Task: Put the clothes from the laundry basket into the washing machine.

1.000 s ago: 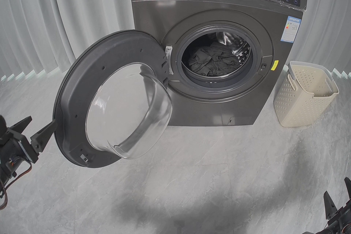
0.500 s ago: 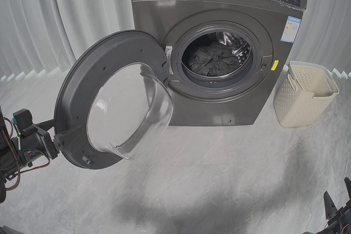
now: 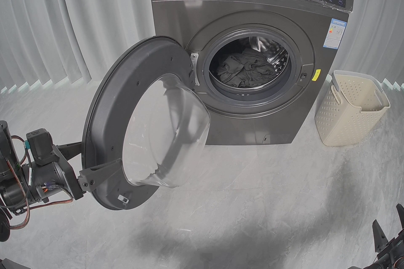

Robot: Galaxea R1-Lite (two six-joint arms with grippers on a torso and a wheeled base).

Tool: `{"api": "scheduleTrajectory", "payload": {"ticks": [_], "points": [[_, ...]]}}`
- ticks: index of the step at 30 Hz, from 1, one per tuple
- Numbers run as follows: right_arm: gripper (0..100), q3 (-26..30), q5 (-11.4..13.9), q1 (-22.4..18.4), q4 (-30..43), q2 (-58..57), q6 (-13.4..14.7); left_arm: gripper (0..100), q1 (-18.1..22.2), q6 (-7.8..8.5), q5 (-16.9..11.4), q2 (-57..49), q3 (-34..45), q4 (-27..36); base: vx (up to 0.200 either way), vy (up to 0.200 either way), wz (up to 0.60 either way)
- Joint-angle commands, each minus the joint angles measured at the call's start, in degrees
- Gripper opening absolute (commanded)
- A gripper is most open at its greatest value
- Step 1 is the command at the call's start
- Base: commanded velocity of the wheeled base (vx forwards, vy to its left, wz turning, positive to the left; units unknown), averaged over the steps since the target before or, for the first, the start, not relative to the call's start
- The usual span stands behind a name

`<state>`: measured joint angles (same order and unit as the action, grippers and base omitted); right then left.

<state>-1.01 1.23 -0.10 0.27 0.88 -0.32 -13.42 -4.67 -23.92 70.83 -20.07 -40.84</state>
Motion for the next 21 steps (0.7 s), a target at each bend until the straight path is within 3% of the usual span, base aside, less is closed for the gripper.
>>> {"api": "scheduleTrajectory", "payload": {"ticks": [1,7,11,14,18,21], "points": [[100,0.92,0.00,0.01,0.08,-0.61,-0.03,100,-5.21,-0.08,0.63,0.28,-2.70,0.15,0.000,0.000,0.00],[100,0.92,0.00,0.01,0.00,-0.61,-0.03,100,-11.54,-0.08,8.36,6.78,-9.90,-0.03,0.000,0.000,0.00],[100,0.92,0.00,0.01,0.00,-0.61,-0.03,100,-14.09,-0.25,11.26,10.12,-13.51,-0.12,0.000,0.000,0.00],[100,0.92,0.00,0.01,0.08,-0.61,-0.03,100,-16.29,-0.87,11.88,11.53,-15.27,-0.12,0.000,0.000,0.00],[100,0.92,0.00,0.01,0.00,-0.61,-0.03,100,-19.71,-3.94,11.96,12.05,-16.15,-0.21,0.000,0.000,0.00],[100,0.92,0.00,0.01,0.00,-0.61,-0.03,100,-20.59,-4.82,11.96,12.84,-16.94,-0.29,0.000,0.000,0.00]]}}
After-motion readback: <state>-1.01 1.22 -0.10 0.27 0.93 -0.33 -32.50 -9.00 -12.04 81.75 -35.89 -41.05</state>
